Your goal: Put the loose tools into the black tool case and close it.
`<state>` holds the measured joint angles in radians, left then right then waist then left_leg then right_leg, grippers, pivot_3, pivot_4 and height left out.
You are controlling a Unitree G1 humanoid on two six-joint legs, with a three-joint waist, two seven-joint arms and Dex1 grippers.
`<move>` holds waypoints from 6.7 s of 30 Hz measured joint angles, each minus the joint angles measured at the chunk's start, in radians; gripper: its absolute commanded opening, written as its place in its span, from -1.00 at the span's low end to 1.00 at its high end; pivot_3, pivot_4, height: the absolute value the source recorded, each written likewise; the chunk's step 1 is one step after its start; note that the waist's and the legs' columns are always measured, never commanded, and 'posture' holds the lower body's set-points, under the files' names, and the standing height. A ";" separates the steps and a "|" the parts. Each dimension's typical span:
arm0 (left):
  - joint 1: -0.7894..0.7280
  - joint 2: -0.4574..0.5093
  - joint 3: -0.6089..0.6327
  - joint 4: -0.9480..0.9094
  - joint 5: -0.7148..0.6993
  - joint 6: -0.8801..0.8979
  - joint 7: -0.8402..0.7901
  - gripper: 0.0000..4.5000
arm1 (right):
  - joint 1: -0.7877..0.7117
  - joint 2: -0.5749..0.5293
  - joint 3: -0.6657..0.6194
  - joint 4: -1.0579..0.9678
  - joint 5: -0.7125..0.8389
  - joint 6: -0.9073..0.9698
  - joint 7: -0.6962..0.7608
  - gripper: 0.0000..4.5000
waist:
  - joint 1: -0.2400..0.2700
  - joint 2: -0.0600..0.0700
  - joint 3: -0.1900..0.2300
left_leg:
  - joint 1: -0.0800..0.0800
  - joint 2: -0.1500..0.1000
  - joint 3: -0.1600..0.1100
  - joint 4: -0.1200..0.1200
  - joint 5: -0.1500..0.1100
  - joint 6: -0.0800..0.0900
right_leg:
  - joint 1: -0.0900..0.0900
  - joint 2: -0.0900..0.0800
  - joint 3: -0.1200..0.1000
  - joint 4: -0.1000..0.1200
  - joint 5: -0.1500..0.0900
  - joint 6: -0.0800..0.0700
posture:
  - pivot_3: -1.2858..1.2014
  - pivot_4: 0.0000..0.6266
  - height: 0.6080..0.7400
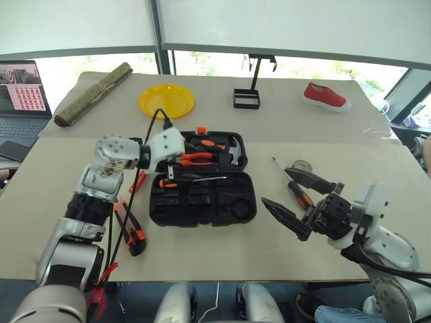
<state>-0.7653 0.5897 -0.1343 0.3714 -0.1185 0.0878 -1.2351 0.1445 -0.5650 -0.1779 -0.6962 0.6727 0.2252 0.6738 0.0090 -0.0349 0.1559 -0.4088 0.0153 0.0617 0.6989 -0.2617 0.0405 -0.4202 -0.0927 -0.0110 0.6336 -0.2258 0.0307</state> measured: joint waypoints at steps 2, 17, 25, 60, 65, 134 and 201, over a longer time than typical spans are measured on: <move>0.034 -0.010 0.021 0.059 -0.024 -0.031 -0.010 -0.02 | -0.009 0.000 0.005 -0.001 -0.002 0.003 -0.001 1.00 | -0.002 0.000 0.000 | 0.001 0.000 0.000 0.000 0.000 0.000 | 0.000 0.000 0.001 0.000 0.000 0.000 | 0.03 -0.52 1.00; 0.105 -0.046 0.035 0.214 -0.022 -0.178 0.009 -0.97 | 0.061 -0.004 0.022 0.048 -0.033 -0.079 0.133 1.00 | 0.003 0.000 0.000 | 0.002 0.000 0.000 0.000 0.000 0.000 | 0.003 -0.001 0.000 -0.001 0.000 0.001 | 0.03 -0.52 1.00; 0.112 -0.036 -0.005 0.192 0.027 -0.216 0.021 -0.97 | 0.148 0.035 0.007 0.161 -0.077 -0.216 0.237 1.00 | 0.004 0.001 -0.002 | 0.011 0.000 0.000 -0.001 -0.001 0.002 | 0.013 -0.001 -0.001 -0.004 0.000 0.001 | 0.03 -0.52 1.00; 0.650 0.186 0.374 -0.333 -0.515 0.043 -0.309 0.98 | 0.465 0.119 -0.270 0.421 -0.188 -0.367 0.124 1.00 | 0.003 0.013 -0.017 | 0.019 0.001 0.001 -0.008 -0.003 0.000 | 0.016 -0.017 0.001 -0.004 -0.011 -0.008 | 0.03 -0.52 1.00; 0.652 0.131 0.381 -0.414 -0.566 0.088 -0.237 0.98 | 0.238 -0.108 -0.242 0.342 -0.138 0.000 -0.006 1.00 | -0.016 0.014 -0.016 | 0.019 0.001 0.003 -0.008 -0.003 0.001 | 0.015 -0.015 0.003 -0.004 -0.009 -0.008 | 0.03 -0.52 1.00; 0.919 0.124 0.491 -0.470 -0.509 -0.020 -0.125 1.00 | -1.064 0.075 0.759 0.929 -0.787 0.154 0.522 -0.58 | -0.026 0.011 -0.014 | 0.004 0.001 0.003 -0.010 -0.001 -0.001 | -0.003 -0.004 -0.001 -0.002 -0.002 -0.004 | 0.03 -0.52 1.00; 1.067 0.112 0.741 -0.380 -0.476 -0.019 0.141 1.00 | -0.592 0.166 0.283 0.660 -0.347 -0.104 0.462 0.29 | -0.038 0.011 -0.013 | 0.008 0.001 0.001 -0.021 -0.001 -0.004 | -0.003 -0.016 -0.004 -0.006 -0.001 -0.007 | 0.03 -0.52 1.00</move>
<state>0.3016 0.7015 0.6071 -0.0091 -0.5949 0.0683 -1.0943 -0.4471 -0.3985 0.1050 -0.0357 0.3254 0.1212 1.1363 -0.0289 -0.0240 0.1427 -0.4011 0.0160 0.0630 0.6777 -0.2627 0.0364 -0.4230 -0.1082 -0.0151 0.6274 -0.2268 0.0240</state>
